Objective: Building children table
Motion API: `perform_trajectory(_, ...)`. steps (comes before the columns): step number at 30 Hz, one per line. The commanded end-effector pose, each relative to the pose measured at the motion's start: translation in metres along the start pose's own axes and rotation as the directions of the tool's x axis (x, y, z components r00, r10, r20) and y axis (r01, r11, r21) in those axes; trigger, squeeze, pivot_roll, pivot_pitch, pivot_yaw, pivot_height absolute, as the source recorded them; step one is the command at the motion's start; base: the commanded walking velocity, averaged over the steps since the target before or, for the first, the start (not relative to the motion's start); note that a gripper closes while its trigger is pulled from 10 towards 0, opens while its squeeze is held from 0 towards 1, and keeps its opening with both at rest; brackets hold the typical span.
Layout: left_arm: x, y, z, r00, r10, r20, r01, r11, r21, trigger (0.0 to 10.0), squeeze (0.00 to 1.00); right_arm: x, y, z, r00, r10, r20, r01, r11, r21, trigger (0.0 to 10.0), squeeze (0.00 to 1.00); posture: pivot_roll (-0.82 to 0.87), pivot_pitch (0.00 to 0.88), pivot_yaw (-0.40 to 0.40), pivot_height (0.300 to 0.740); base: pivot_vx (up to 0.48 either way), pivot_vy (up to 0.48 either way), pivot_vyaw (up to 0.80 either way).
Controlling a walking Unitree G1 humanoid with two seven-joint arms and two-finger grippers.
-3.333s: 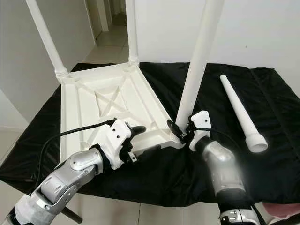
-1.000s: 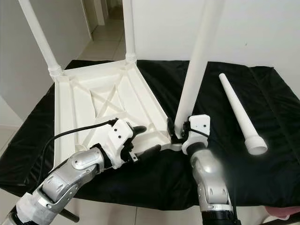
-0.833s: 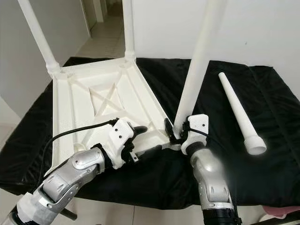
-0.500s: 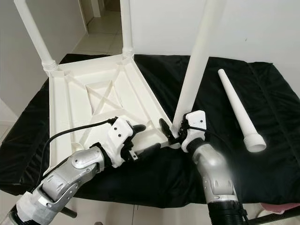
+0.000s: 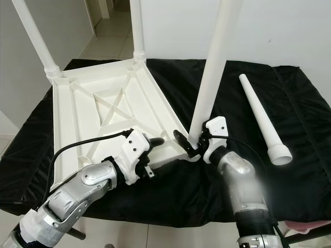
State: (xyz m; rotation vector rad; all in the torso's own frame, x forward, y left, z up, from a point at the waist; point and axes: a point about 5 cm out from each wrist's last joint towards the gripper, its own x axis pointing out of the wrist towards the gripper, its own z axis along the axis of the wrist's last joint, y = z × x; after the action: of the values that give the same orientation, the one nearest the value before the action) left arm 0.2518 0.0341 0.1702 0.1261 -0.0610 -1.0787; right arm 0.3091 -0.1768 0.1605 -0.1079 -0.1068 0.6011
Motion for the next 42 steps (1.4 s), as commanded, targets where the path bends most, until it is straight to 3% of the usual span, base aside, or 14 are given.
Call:
perform_trajectory(1, -0.001, -0.009, -0.003, 0.988, -0.153, -0.02, 0.154, 0.988, 0.001, 10.0, 0.0, 0.005, 0.003, 0.0, 0.999, 0.048, -0.008, -0.048, 0.998, -0.026, 0.0, 0.0, -0.07, 0.083, 0.036, 0.74, 0.0, 0.0, 0.0)
perform_trajectory(9, 0.0, -0.009, -0.003, 0.988, -0.154, -0.02, 0.154, 0.988, 0.001, 10.0, 0.0, 0.0, 0.002, -0.003, 0.998, 0.054, -0.012, -0.054, 0.998, -0.019, 0.0, 0.0, -0.07, 0.078, 0.034, 0.74, 0.0, 0.0, 0.0)
perform_trajectory(10, 0.0, -0.01, -0.003, 0.987, -0.158, -0.021, 0.158, 0.987, 0.002, 10.0, 0.0, -0.002, 0.002, -0.005, 0.999, 0.046, -0.017, -0.046, 0.999, -0.01, 5.7, 0.0, -0.07, 0.076, 0.035, 0.74, 0.0, 0.0, 0.0)
perform_trajectory(11, 0.0, -0.011, -0.003, 0.987, -0.16, -0.022, 0.16, 0.987, 0.0, 10.0, 0.0, -0.004, 0.003, -0.007, 0.999, 0.036, -0.02, -0.036, 0.999, 0.001, 10.0, 0.0, -0.07, 0.076, 0.035, 0.74, 0.0, 0.0, 0.0)
perform_trajectory(17, -0.001, -0.012, -0.004, 0.986, -0.162, -0.022, 0.162, 0.987, -0.005, 10.0, 0.0, -0.007, 0.005, -0.009, 1.0, -0.008, -0.022, 0.008, 0.999, 0.034, 10.0, 0.0, -0.07, 0.082, 0.037, 0.74, 0.0, 0.0, 0.0)
perform_trajectory(20, -0.001, -0.013, -0.004, 0.986, -0.168, -0.026, 0.167, 0.986, -0.008, 10.0, 0.0, -0.006, 0.011, -0.01, 0.993, -0.113, -0.041, 0.115, 0.992, 0.055, 10.0, 0.0, -0.08, 0.086, 0.04, 0.74, 0.0, 0.0, 0.0)
perform_trajectory(29, -0.001, -0.013, -0.005, 0.985, -0.172, -0.028, 0.172, 0.985, -0.011, 10.0, 0.0, -0.003, 0.029, -0.009, 0.962, -0.271, -0.039, 0.273, 0.957, 0.1, 10.0, 0.0, -0.08, 0.082, 0.037, 0.74, 0.0, 0.0, 0.0)
perform_trajectory(34, -0.001, -0.013, -0.006, 0.985, -0.172, -0.03, 0.171, 0.985, -0.011, 10.0, 0.0, -0.001, 0.04, -0.014, 0.907, -0.414, -0.077, 0.42, 0.902, 0.097, 10.0, 0.0, -0.07, 0.075, 0.037, 0.74, 0.0, 0.0, 0.0)
perform_trajectory(37, -0.001, -0.013, -0.007, 0.985, -0.167, -0.031, 0.167, 0.986, -0.011, 10.0, 0.0, 0.006, 0.048, -0.017, 0.836, -0.537, -0.115, 0.547, 0.832, 0.094, 10.0, 0.0, -0.07, 0.071, 0.033, 0.74, 0.0, 0.0, 0.0)
perform_trajectory(42, -0.001, -0.013, -0.007, 0.986, -0.163, -0.032, 0.163, 0.987, -0.011, 10.0, 0.0, 0.009, 0.052, -0.014, 0.794, -0.595, -0.125, 0.608, 0.784, 0.13, 10.0, 0.0, -0.07, 0.07, 0.034, 0.74, 0.0, 0.0, 0.0)
